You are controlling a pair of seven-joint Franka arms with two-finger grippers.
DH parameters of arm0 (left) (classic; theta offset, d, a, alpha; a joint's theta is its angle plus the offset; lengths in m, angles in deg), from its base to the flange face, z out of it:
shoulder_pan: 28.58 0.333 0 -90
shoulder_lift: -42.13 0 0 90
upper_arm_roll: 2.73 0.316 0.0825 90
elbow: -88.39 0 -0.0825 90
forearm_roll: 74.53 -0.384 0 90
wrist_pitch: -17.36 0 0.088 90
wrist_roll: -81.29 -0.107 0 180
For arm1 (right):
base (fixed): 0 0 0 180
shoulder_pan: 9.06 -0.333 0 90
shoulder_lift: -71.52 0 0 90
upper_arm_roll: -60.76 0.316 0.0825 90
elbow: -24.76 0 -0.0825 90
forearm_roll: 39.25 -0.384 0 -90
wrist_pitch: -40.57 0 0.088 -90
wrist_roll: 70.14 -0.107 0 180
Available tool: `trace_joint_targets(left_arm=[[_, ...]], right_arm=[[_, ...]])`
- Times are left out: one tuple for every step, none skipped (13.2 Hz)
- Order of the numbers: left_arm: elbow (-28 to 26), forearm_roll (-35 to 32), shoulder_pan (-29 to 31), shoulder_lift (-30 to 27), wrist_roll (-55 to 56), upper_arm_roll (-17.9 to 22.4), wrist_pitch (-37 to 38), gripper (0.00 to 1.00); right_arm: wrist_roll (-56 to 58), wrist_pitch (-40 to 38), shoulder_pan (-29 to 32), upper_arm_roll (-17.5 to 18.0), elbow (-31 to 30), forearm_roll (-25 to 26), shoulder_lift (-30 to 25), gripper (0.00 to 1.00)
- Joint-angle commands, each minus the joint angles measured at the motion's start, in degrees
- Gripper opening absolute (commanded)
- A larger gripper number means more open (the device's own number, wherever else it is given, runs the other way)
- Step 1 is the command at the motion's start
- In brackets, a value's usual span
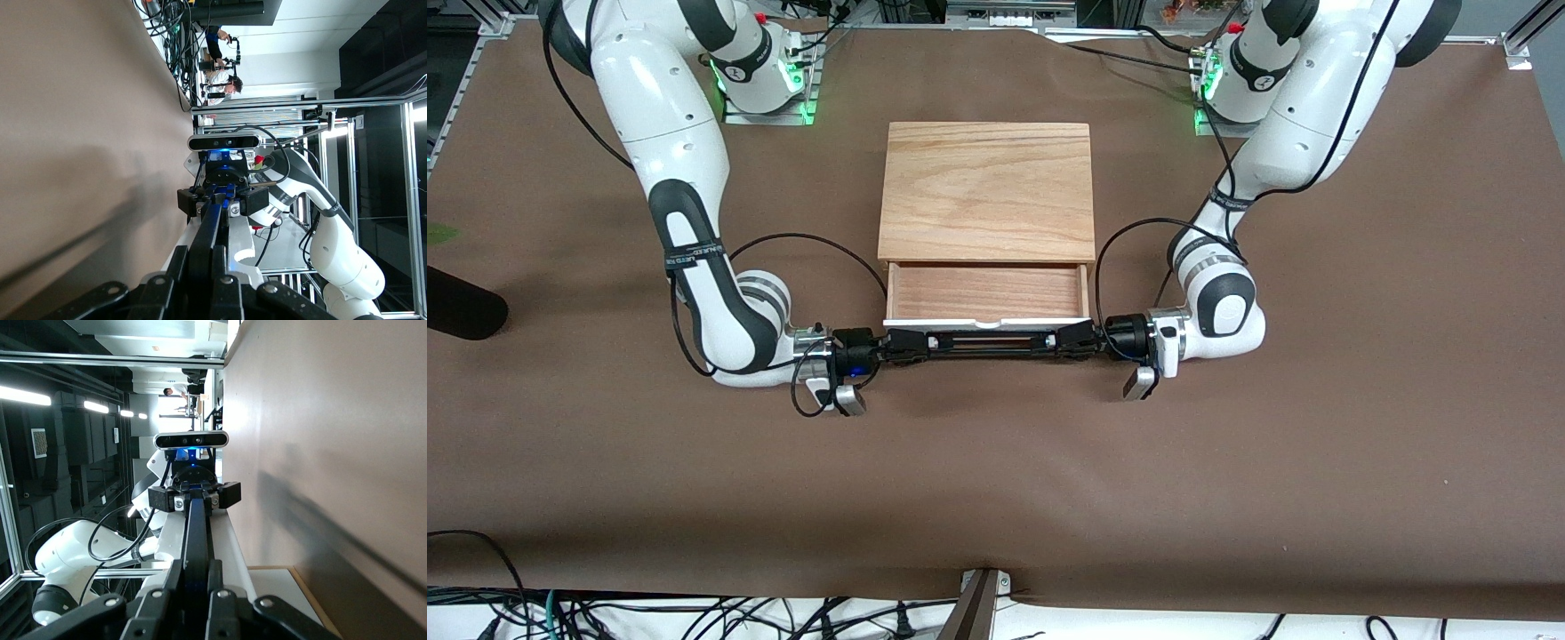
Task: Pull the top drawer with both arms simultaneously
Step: 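Pull the handle with both grippers, sliding the drawer out of the box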
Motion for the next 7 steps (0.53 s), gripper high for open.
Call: trace_joint_targets(left_arm=[[-0.4,-3.3,1.3,0.8,0.2,2.7,1.0,0.0],[0.0,-3.3,1.3,1.0,0.2,2.7,1.1,0.0],[0.4,-3.2,1.3,1.2,0.2,2.8,1.1,0.0],[0.5,-3.2,1.3,1.3,0.2,2.8,1.1,0.0],[0.6,-3.2,1.3,1.4,0.3,2.8,1.1,0.0],[0.6,-3.3,1.4,1.5,0.6,2.8,1.3,0.0],[0.7,-3.3,1.4,1.5,1.0,2.9,1.3,0.0]], right_arm=[[-3.4,0.0,4.8,-0.5,2.7,-1.5,0.5,0.0],[-3.4,0.0,4.8,-0.5,3.1,-1.5,0.8,0.0],[-3.4,0.0,4.8,-0.5,3.2,-1.5,1.1,0.0],[-3.3,0.0,4.8,-0.5,3.2,-1.5,1.2,0.0],[-3.4,0.0,4.8,-0.5,3.2,-1.5,1.2,0.0],[-3.3,0.0,4.8,-0.5,3.2,-1.5,1.2,0.0],[-3.2,-0.1,4.8,-0.5,3.2,-1.4,1.2,0.0]])
